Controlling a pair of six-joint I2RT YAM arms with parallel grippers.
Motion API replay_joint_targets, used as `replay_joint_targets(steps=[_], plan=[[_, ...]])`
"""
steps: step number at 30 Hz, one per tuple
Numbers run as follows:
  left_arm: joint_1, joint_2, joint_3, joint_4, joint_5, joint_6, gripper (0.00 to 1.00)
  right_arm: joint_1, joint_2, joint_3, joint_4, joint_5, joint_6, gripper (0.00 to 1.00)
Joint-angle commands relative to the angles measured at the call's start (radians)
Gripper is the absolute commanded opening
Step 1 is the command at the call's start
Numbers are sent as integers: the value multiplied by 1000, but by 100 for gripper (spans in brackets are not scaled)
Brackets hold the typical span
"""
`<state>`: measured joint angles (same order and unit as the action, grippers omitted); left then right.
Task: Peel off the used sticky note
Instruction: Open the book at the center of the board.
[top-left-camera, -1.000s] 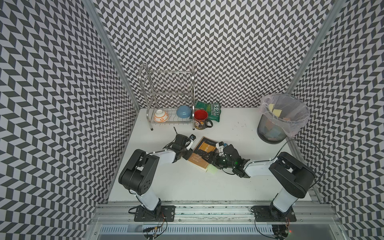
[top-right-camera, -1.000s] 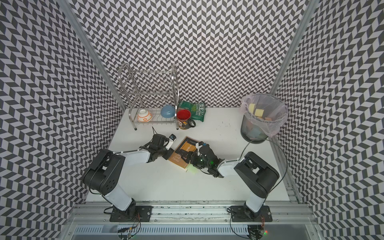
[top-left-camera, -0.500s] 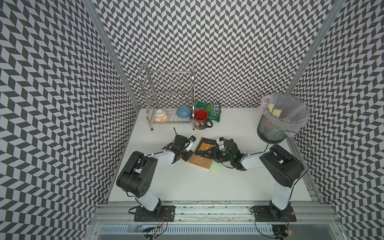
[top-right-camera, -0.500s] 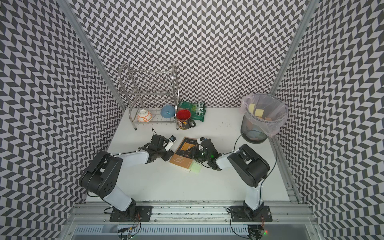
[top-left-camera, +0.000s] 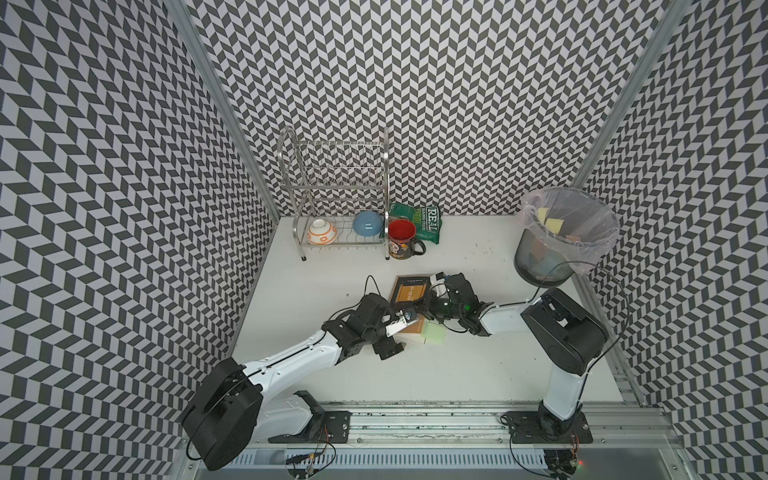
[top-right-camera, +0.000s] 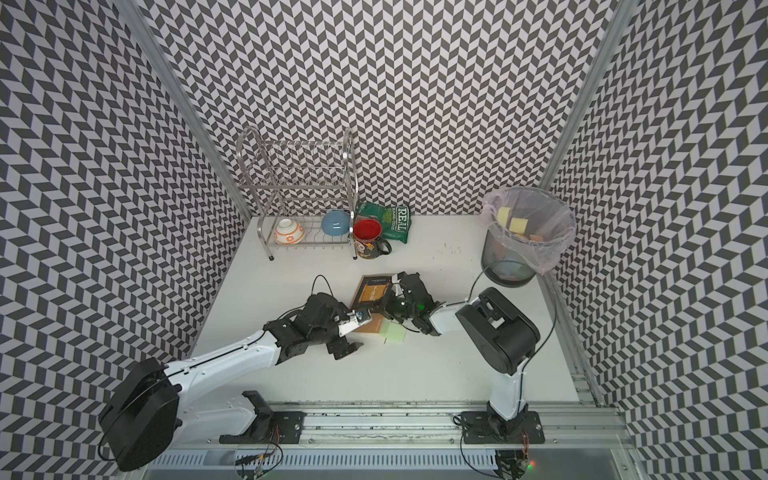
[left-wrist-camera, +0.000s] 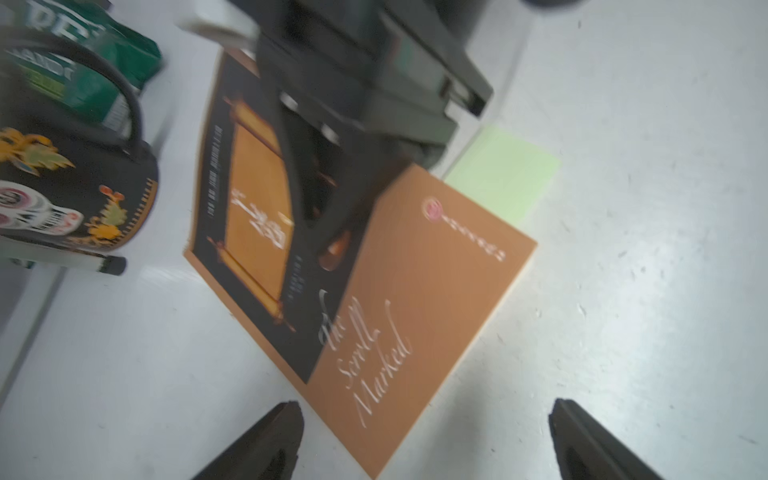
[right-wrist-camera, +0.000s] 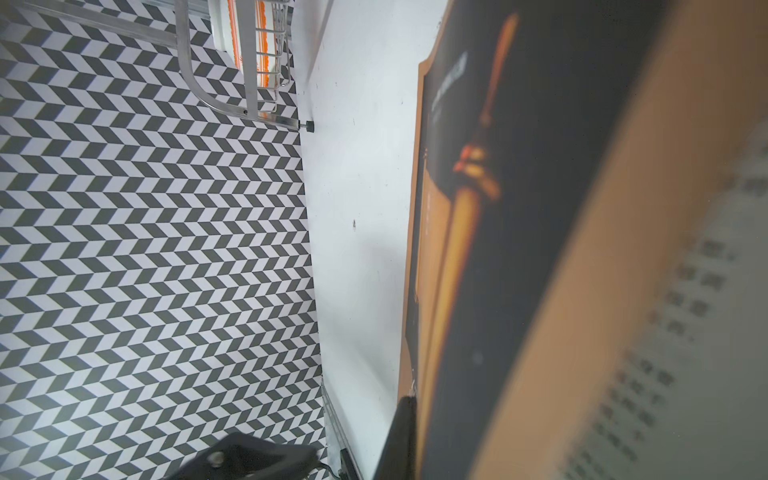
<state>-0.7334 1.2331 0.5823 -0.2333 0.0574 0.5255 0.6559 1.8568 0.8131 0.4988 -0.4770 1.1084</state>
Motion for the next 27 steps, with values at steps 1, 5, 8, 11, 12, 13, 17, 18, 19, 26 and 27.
replay_joint_targets(steps=[1, 5, 8, 11, 12, 13, 17, 18, 19, 26, 27], plan=[[-40, 12, -20, 106, -94, -12, 98, -1, -45, 48, -13, -14, 6, 7], [-76, 20, -41, 193, -150, -35, 100, -1, -35, 67, -29, -23, 14, 7], [-85, 46, -41, 238, -181, -53, 100, -1, -30, 65, -17, -28, 27, 7], [-91, 68, -51, 282, -189, -54, 100, -1, -28, 63, -8, -30, 31, 7], [-93, 74, -55, 300, -194, -52, 100, -1, -28, 62, -6, -30, 32, 7], [-93, 79, -56, 312, -197, -52, 100, -1, -28, 63, -6, -29, 33, 7], [-95, 88, -59, 352, -203, -51, 95, -1, -27, 63, -2, -35, 37, 7], [-98, 87, -62, 365, -210, -50, 94, -1, -27, 64, 0, -35, 39, 7], [-97, 88, -65, 376, -217, -51, 92, -1, -26, 66, 0, -36, 40, 7], [-100, 45, -82, 402, -237, -50, 58, -1, -24, 63, 4, -38, 43, 8], [-99, 36, -85, 400, -235, -51, 52, -1, -25, 64, 2, -37, 43, 8]])
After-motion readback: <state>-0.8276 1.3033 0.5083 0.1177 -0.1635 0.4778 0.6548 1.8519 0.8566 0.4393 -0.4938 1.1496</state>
